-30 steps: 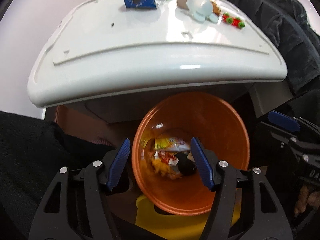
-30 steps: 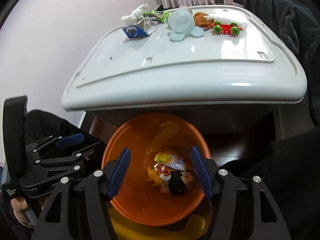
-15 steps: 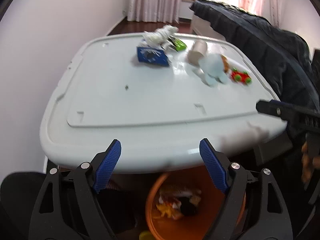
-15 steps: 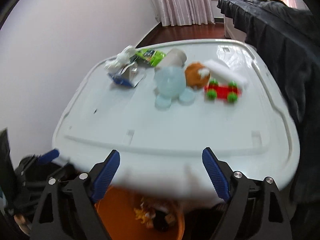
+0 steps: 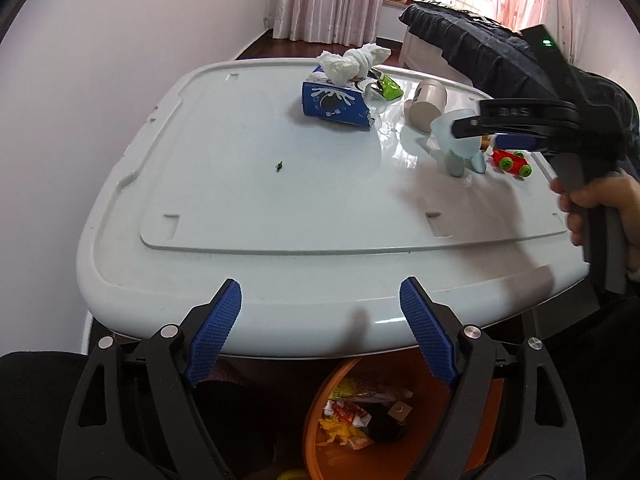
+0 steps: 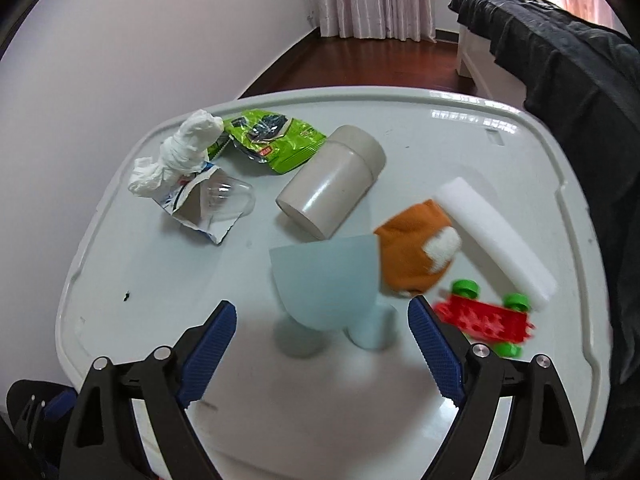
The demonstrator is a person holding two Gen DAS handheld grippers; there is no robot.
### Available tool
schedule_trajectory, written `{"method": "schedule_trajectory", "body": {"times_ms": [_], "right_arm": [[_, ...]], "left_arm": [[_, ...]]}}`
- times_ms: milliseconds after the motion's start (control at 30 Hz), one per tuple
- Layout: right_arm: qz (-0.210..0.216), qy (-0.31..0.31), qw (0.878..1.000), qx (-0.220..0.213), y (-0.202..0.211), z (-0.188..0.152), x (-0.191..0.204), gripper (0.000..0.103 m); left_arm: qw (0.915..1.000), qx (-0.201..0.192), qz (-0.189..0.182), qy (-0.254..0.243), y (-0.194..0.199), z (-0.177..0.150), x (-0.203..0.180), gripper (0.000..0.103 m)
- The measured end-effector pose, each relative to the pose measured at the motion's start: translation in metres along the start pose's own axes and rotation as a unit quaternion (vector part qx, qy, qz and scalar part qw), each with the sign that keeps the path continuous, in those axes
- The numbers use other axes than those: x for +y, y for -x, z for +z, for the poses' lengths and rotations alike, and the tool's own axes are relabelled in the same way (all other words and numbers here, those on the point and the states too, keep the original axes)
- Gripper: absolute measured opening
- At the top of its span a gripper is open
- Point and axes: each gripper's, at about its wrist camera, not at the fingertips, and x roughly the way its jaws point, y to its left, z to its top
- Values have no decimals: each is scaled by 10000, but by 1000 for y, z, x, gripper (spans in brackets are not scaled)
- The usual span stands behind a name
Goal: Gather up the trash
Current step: 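Move both open tools back over the table toward the remaining items, then grasp the clear plastic cup with the right tool while the left tool grasps the white tissue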
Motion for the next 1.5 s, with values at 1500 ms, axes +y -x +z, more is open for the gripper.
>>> {"method": "schedule_trajectory", "body": {"times_ms": [1500], "right_arm": [[795, -604, 9946, -298, 39, -80, -33, 59]], "left_arm": [[9902, -344, -322, -1312, -115, 204, -30, 80]]}}
